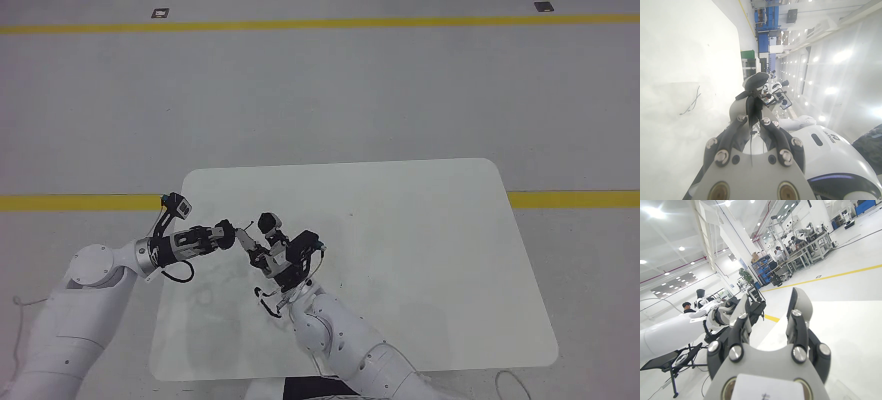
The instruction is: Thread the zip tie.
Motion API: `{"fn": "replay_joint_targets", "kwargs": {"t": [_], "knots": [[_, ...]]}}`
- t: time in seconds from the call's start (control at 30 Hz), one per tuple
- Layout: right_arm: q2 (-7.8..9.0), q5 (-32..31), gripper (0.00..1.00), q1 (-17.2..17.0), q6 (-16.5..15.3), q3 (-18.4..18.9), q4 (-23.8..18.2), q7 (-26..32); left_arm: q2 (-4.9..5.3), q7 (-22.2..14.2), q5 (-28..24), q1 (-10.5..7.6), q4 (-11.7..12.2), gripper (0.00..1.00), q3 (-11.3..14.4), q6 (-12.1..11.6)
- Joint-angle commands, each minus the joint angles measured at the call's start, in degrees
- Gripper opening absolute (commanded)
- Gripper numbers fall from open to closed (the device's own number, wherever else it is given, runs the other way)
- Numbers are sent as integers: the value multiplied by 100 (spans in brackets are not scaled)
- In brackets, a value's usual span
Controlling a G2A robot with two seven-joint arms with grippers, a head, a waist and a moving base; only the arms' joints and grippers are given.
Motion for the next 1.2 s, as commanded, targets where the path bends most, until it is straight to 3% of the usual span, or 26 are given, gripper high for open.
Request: {"fn": "replay_joint_targets", "kwargs": {"t": [0.0,0.13,0.23,0.6,0.7,0.8,1.0,1.17], "knots": [[69,-102,100,-95,-204,86,-142,-22,0,0,0,0,0,0,0,0],[222,-11,100,-288,-380,213,-432,160,0,0,0,0,0,0,0,0],[391,407,100,-358,-380,33,-745,554,0,0,0,0,0,0,0,0],[391,407,100,-358,-380,33,-745,554,-5,74,-7,0,-38,0,10,7],[406,378,100,-375,-380,32,-820,587,-11,105,-303,6,-129,0,-15,154],[506,263,100,-348,-380,-243,-954,150,-17,-146,-884,36,-83,0,-89,287],[742,-981,100,-34,-343,-456,-474,-1240,-43,-686,-1736,80,-11,0,-73,682],[743,-1986,100,125,445,-549,-154,-1828,-80,-866,-2167,32,100,0,-5,903]]}}
